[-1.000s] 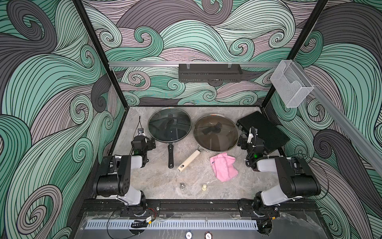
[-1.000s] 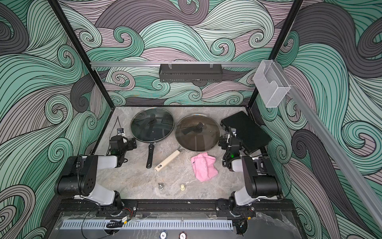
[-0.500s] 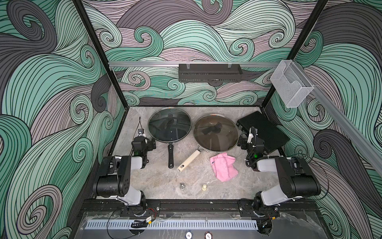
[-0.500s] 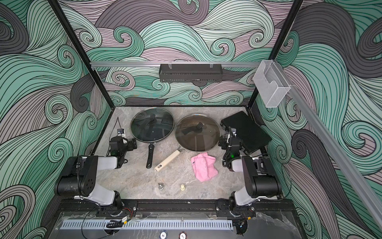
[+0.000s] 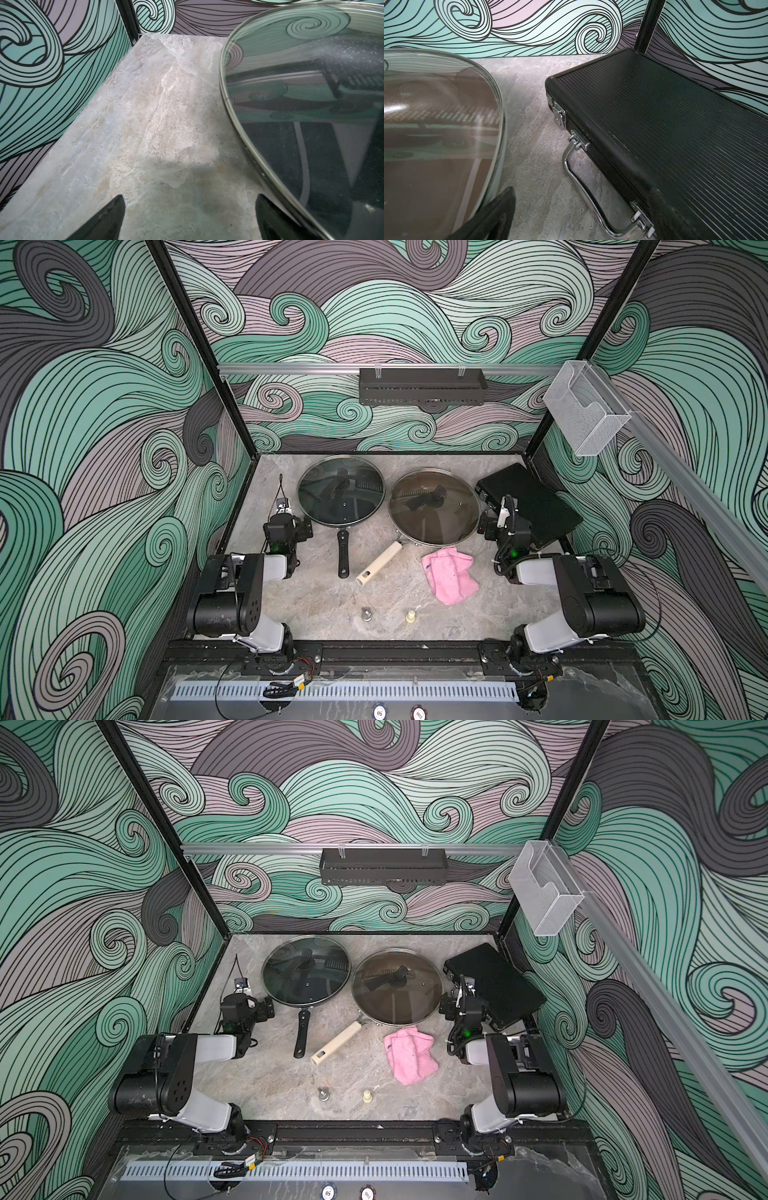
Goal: Wipe the pot lid with a cloth
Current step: Reset both arms
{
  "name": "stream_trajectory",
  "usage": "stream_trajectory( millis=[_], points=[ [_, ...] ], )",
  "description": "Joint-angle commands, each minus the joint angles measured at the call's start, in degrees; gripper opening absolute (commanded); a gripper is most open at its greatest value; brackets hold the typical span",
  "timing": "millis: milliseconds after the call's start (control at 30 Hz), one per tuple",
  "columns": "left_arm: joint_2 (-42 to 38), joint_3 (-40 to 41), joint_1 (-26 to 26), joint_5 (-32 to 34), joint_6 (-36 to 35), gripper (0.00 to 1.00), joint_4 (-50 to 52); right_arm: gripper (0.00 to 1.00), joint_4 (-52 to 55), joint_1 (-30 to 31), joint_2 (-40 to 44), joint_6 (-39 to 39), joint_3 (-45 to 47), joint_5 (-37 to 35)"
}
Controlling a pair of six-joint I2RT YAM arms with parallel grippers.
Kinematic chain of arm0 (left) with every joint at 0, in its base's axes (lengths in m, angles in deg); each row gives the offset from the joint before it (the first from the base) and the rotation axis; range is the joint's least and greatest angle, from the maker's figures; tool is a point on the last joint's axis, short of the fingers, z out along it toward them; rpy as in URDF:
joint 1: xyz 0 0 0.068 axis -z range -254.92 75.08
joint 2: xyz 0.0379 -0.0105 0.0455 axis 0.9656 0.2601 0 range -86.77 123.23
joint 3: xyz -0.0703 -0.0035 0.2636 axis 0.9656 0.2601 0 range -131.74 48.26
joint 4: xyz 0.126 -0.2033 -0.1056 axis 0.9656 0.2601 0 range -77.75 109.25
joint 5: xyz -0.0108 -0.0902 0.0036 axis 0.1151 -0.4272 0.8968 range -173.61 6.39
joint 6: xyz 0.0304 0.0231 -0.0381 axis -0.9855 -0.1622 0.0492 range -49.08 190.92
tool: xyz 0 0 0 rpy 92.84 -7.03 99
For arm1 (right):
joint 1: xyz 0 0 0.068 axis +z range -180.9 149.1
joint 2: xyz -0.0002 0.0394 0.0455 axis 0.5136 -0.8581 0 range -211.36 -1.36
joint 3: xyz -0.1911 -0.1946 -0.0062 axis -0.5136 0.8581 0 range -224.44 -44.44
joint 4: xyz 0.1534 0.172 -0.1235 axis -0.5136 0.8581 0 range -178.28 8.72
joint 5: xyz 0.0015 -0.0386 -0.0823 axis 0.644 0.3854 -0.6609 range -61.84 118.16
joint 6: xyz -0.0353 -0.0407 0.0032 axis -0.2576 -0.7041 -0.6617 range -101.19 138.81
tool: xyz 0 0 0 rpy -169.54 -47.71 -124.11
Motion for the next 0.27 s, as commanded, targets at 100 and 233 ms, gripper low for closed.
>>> stream_trajectory(
  millis=[100, 233],
  points=[
    [0.16, -2.23, 0.11, -0.34, 0.88, 0.98, 0.11, 0.99, -0.27, 0.11, -0.22, -0.49, -1.09, 0.72],
    [0.09, -2.21, 0.12, -0.33, 0.88, 0.99, 0.14, 0.99, -2.15, 1.55, 0.66, -1.71, 0.6, -1.96]
  ],
)
